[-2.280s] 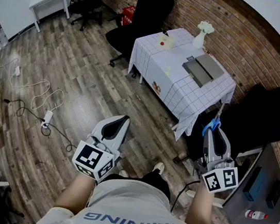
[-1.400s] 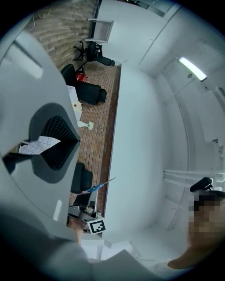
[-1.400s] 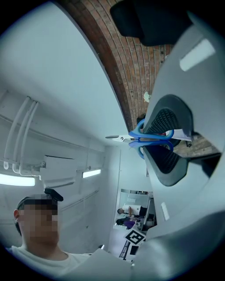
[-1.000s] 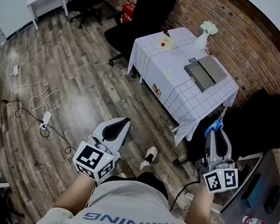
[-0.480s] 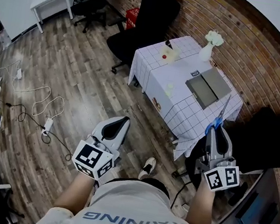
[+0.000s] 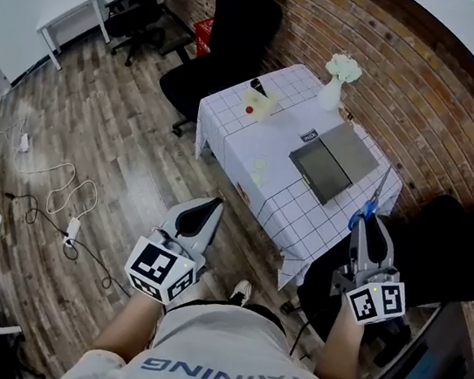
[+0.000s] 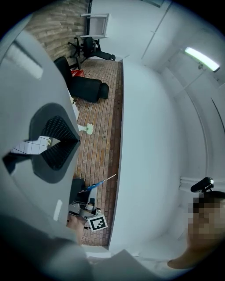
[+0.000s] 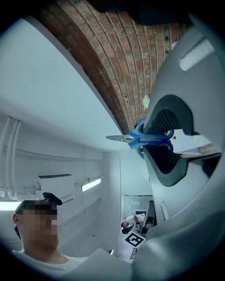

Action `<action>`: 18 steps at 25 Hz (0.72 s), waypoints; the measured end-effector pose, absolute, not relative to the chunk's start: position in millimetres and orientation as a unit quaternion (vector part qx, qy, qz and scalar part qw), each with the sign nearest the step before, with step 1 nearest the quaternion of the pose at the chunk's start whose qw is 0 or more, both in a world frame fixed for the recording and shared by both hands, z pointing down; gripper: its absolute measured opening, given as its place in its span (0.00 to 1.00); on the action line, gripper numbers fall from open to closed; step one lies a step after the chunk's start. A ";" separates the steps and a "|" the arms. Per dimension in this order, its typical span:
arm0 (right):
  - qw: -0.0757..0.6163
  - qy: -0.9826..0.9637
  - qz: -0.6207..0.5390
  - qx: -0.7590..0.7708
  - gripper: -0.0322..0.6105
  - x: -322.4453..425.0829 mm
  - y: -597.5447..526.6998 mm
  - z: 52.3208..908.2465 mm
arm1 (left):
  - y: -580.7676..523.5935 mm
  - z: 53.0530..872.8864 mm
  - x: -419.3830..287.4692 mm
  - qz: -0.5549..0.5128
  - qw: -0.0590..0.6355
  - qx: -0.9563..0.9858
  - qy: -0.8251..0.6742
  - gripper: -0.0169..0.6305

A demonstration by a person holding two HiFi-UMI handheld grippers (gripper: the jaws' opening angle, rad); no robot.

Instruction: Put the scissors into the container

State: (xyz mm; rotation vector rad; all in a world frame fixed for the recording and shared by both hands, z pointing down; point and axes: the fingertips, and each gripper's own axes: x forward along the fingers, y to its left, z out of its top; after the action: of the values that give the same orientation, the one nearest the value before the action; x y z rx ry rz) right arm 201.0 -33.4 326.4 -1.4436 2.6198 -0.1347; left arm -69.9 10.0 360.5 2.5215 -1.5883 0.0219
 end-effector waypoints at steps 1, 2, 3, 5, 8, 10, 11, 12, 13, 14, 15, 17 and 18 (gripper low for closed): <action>0.074 0.871 -0.047 -0.484 0.21 209.8 -42.4 329.0 | 0.2 360.7 -61.5 0.010 0.079 0.845 -0.529 0.03; 0.074 0.870 -0.049 -0.486 0.21 217.5 -51.0 331.5 | -9.2 360.7 -54.1 0.012 0.078 0.846 -0.527 0.03; 0.074 0.869 -0.051 -0.487 0.21 224.4 -59.4 333.8 | -18.2 360.5 -47.5 0.014 0.077 0.847 -0.525 0.03; 0.077 0.865 -0.056 -0.492 0.21 236.5 -74.6 338.5 | -34.5 360.3 -35.9 0.019 0.075 0.850 -0.521 0.03; 0.080 0.861 -0.061 -0.498 0.21 249.3 -91.9 344.3 | -54.0 363.4 -22.7 0.027 0.075 0.854 -0.514 0.03; 0.079 0.859 -0.062 -0.503 0.21 254.9 -102.4 346.4 | -68.5 364.9 -18.6 0.030 0.077 0.856 -0.511 0.03; 0.078 0.856 -0.063 -0.506 0.21 258.1 -107.7 347.6 | -76.4 365.6 -16.7 0.030 0.079 0.857 -0.509 0.03; 0.078 0.854 -0.064 -0.511 0.21 261.5 -112.7 349.0 | -84.3 366.3 -14.4 0.029 0.081 0.859 -0.505 0.03; 0.077 0.850 -0.065 -0.517 0.21 265.0 -117.0 350.4 | -92.2 367.3 -11.8 0.029 0.082 0.862 -0.499 0.03; 0.076 0.846 -0.064 -0.524 0.21 268.2 -120.9 351.5 | -100.4 368.7 -9.1 0.029 0.083 0.866 -0.492 0.03; 0.075 0.842 -0.062 -0.531 0.21 271.2 -124.8 352.5 | -109.2 370.5 -6.7 0.029 0.083 0.870 -0.485 0.03; 0.071 0.833 -0.059 -0.546 0.21 276.5 -134.9 354.1 | -129.2 375.3 -3.4 0.027 0.086 0.877 -0.471 0.03; 0.070 0.828 -0.059 -0.554 0.21 278.6 -140.8 355.2 | -139.9 377.6 -2.1 0.027 0.088 0.881 -0.464 0.03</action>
State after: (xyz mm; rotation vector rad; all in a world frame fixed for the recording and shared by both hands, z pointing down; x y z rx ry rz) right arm 278.6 -140.8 355.2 -1.6667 2.4898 -0.1773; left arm -2.1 -139.9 377.6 2.6229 -1.3805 0.0796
